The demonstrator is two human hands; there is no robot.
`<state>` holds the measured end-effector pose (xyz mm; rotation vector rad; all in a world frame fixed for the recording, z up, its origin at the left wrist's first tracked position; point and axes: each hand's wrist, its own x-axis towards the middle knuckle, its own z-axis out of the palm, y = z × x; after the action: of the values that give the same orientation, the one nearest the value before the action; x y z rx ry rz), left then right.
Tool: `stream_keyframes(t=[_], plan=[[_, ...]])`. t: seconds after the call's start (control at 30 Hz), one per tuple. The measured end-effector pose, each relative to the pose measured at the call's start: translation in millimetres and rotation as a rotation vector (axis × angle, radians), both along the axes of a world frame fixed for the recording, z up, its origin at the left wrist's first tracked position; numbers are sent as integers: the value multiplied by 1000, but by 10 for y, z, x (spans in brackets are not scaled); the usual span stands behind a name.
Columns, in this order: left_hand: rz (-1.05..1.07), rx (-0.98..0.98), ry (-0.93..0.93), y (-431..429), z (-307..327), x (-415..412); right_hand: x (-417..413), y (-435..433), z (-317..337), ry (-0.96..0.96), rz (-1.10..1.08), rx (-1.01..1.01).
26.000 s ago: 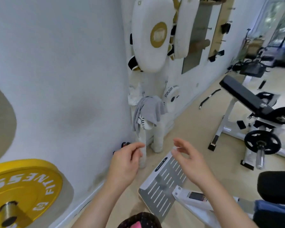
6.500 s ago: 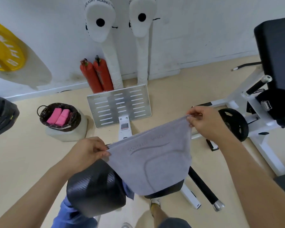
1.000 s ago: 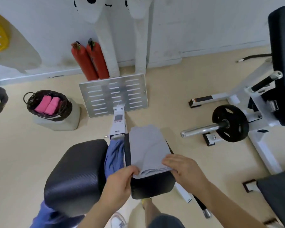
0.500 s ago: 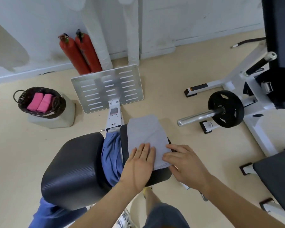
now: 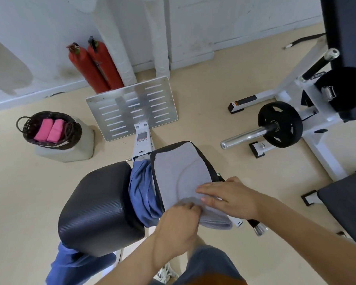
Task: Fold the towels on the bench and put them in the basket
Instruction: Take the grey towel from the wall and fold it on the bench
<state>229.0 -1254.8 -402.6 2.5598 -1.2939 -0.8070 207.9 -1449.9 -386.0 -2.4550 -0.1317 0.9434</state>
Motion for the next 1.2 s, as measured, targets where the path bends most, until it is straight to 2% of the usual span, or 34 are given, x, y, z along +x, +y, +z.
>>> stream_keyframes(t=[0.13, 0.23, 0.3, 0.4, 0.47, 0.53, 0.63, 0.73, 0.83, 0.97, 1.07, 1.13, 1.2], plan=[[101, -79, 343, -22, 126, 199, 45, -61, -53, 121, -127, 101], [187, -105, 623, -8, 202, 426, 90, -140, -113, 283, -438, 353], [375, -132, 727, 7, 227, 620, 160, -174, -102, 327, -561, 473], [707, -173, 848, 28, 283, 942, 285, -185, -57, 281, -659, 594], [775, -210, 889, 30, 275, 1142, 401, -163, -56, 237, -722, 666], [808, -217, 898, 19, 233, 1326, 563, -101, -92, 141, -744, 643], [818, -134, 780, -17, 67, 1578, 803, 14, -235, -21, -776, 379], [737, 27, 569, -52, -141, 1679, 924, 127, -332, -53, -608, 24], [659, 114, 447, -65, -321, 1627, 990, 176, -352, -47, -446, -125], [617, 132, 300, -50, -435, 1629, 1220, 77, -391, 76, -375, -79], [534, 157, 258, -68, -477, 1652, 1445, -21, -512, 105, -490, 81], [509, 188, 284, -72, -472, 1707, 1579, -60, -617, 175, -613, 243], [503, 233, 385, -81, -476, 1797, 1649, -89, -724, 245, -609, 274]])
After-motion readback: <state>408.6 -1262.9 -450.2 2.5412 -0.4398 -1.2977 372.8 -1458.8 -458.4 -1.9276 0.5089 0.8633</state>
